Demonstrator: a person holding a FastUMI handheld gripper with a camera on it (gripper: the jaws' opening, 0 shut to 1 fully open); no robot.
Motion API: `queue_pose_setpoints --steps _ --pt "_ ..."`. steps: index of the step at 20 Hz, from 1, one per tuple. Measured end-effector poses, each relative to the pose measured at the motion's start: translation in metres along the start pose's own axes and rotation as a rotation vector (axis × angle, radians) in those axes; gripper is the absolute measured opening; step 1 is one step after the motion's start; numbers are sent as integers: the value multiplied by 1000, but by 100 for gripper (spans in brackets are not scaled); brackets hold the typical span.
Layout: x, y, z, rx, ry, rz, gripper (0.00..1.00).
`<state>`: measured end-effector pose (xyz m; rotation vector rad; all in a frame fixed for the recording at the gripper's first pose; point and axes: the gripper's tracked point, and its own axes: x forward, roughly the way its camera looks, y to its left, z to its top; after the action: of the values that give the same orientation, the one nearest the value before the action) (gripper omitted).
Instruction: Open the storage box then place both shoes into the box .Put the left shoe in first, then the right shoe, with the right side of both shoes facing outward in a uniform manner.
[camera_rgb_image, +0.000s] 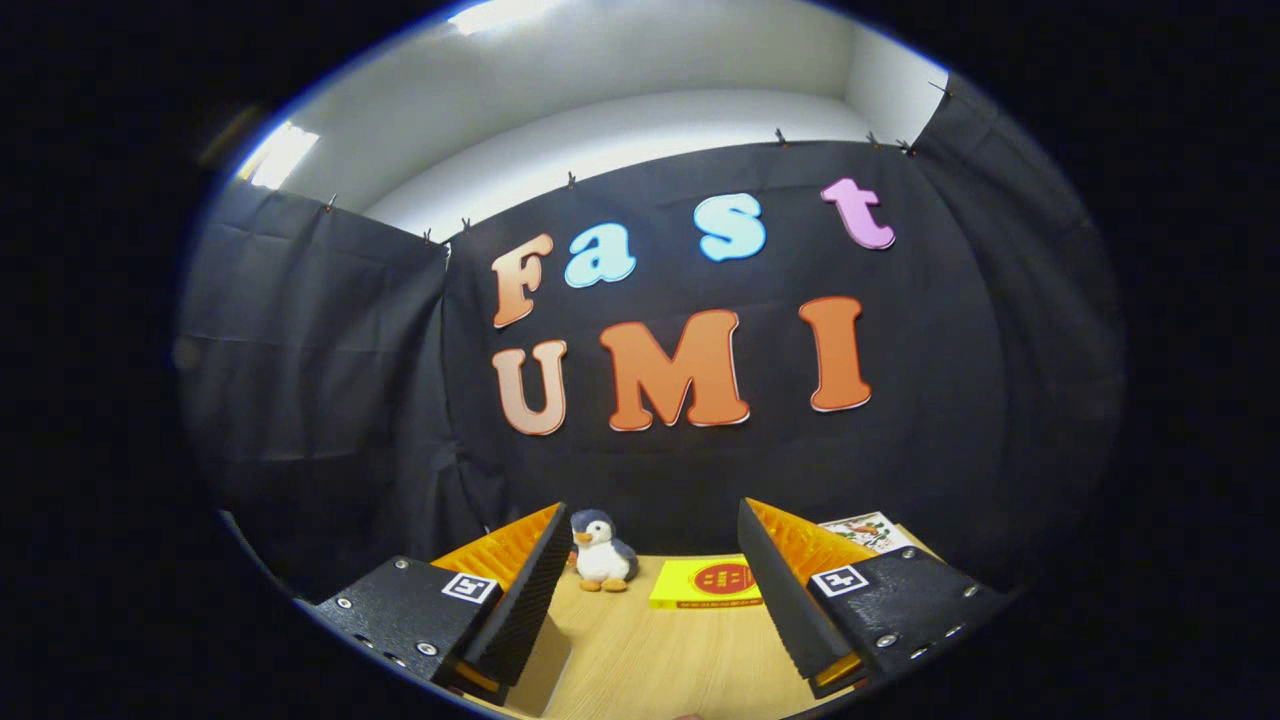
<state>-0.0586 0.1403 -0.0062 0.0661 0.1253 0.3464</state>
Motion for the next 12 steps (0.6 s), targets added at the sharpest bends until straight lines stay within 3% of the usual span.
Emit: queue_pose_setpoints --steps 4,12 --pt "-13 -32 29 -32 -116 -46 98" --pt "-38 -70 57 -73 -172 -124 98"
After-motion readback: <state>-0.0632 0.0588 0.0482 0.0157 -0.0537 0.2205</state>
